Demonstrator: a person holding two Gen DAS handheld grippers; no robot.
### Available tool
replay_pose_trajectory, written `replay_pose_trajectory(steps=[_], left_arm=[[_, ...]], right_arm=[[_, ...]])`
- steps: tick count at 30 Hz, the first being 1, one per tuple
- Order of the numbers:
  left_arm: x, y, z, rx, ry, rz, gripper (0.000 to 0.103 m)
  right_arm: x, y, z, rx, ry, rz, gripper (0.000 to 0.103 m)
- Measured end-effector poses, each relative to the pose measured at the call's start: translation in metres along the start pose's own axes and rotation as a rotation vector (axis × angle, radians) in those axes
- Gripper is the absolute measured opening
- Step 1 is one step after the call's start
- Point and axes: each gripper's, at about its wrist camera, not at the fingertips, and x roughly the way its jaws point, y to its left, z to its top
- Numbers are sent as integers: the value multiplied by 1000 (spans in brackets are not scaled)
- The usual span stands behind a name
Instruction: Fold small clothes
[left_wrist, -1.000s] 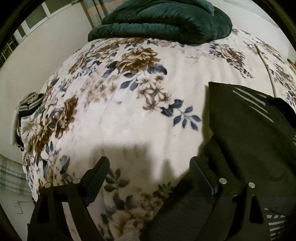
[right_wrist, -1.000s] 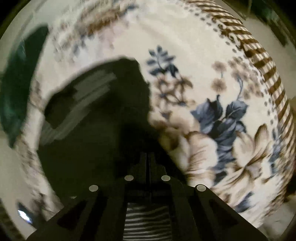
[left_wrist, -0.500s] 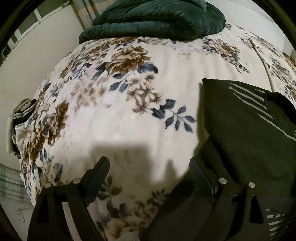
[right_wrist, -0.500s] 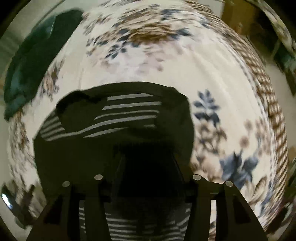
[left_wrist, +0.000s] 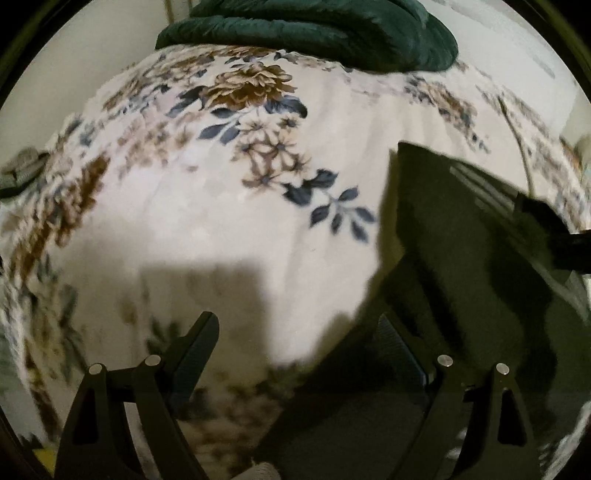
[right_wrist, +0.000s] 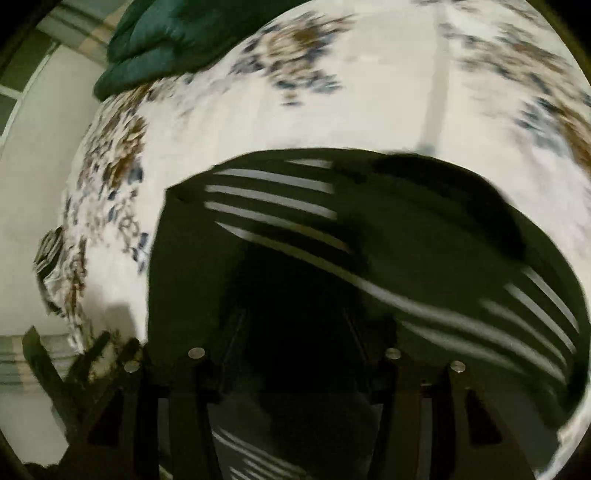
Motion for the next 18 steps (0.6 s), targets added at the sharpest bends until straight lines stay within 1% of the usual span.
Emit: replay_pose_trajectory(steps=[4,6,8,9,10,11,12,13,16,18], left_arm=[[10,-5,8,-91,17,-51,88],[18,-7,9,-101,25,-38,88],[30,-12,6,-78,43,14,88],[35,-12,4,-73,52,21,88],[38,-10,2,-73,55,24,88],[38,-8,0,-74,52,21,88],[37,-7,-2,-75,48,17,88],[35,-6,-3,-73,44,19,88],[34,-4,-5,-67,45,22,88],[35,-5,-6,-53,51,42,88]], right_arm=[[38,19,32,-21,53,26,53],[55,25,41,-26,73,31,53],[70,33,45,-31,100,45,53],[75,38,44,-48,107,52,41],[77,44,44,-78,101,53,25],[79,50,44,-107,99,26,3],[79,53,44,-117,87,1,3],[76,54,46,-103,57,-16,2],[62,44,53,-22,-28,-49,2],[53,36,58,27,-71,-70,2]])
